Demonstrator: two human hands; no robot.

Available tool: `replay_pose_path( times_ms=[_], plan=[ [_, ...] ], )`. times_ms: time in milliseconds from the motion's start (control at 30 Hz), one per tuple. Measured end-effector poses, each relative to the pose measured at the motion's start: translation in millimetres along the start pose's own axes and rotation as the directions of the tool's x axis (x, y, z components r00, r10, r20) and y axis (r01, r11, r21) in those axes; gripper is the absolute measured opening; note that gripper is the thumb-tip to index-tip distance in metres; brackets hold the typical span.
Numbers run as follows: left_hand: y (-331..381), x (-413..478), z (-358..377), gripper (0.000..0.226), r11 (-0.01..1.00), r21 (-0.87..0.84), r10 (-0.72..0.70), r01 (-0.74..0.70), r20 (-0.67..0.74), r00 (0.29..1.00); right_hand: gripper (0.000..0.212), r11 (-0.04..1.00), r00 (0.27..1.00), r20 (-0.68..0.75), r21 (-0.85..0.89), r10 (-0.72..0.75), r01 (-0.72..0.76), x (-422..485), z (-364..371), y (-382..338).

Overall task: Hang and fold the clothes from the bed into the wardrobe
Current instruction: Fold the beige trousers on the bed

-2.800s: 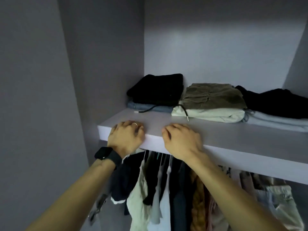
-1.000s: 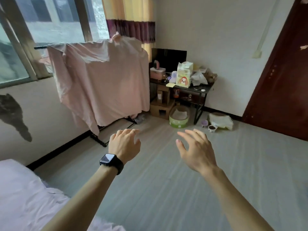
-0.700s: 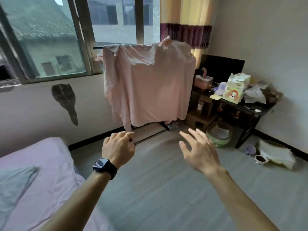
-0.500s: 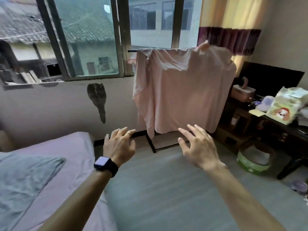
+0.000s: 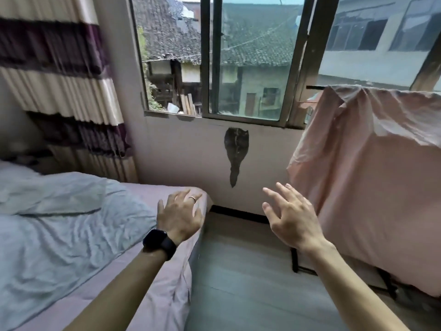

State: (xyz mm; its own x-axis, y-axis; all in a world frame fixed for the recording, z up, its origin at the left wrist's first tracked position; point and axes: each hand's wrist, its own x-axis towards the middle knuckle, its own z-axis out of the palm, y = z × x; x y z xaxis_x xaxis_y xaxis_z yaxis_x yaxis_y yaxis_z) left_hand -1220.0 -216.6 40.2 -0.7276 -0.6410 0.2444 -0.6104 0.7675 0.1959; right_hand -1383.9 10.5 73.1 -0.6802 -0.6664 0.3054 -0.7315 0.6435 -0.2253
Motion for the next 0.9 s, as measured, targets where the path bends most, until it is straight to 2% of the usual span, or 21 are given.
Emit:
replay_pose_path(
  times_ms=[167,300,433,667,900],
  plan=[
    [-30,49,19,0.053,0.963,0.063,-0.261,0.262,-0.031,0.965,0.051,0.971,0.968,0.077,0.06,-0.237,0.233,110,52,0],
    [-45,72,24,0.053,0.872,0.071,-0.478,0.485,-0.091,0.873,0.052,0.882,0.874,0.134,0.134,-0.468,0.452,188,84,-16],
    [-61,84,24,0.051,0.775,0.07,-0.616,0.628,-0.134,0.776,0.053,0.79,0.781,0.144,0.202,-0.608,0.578,253,112,-45],
    [-119,113,37,0.051,0.62,0.074,-0.77,0.781,-0.138,0.623,0.055,0.646,0.644,0.127,0.314,-0.755,0.696,333,182,-112],
    [-210,190,43,0.051,0.513,0.042,-0.844,0.857,-0.156,0.513,0.057,0.561,0.561,0.128,0.392,-0.818,0.729,425,254,-199]
  ],
)
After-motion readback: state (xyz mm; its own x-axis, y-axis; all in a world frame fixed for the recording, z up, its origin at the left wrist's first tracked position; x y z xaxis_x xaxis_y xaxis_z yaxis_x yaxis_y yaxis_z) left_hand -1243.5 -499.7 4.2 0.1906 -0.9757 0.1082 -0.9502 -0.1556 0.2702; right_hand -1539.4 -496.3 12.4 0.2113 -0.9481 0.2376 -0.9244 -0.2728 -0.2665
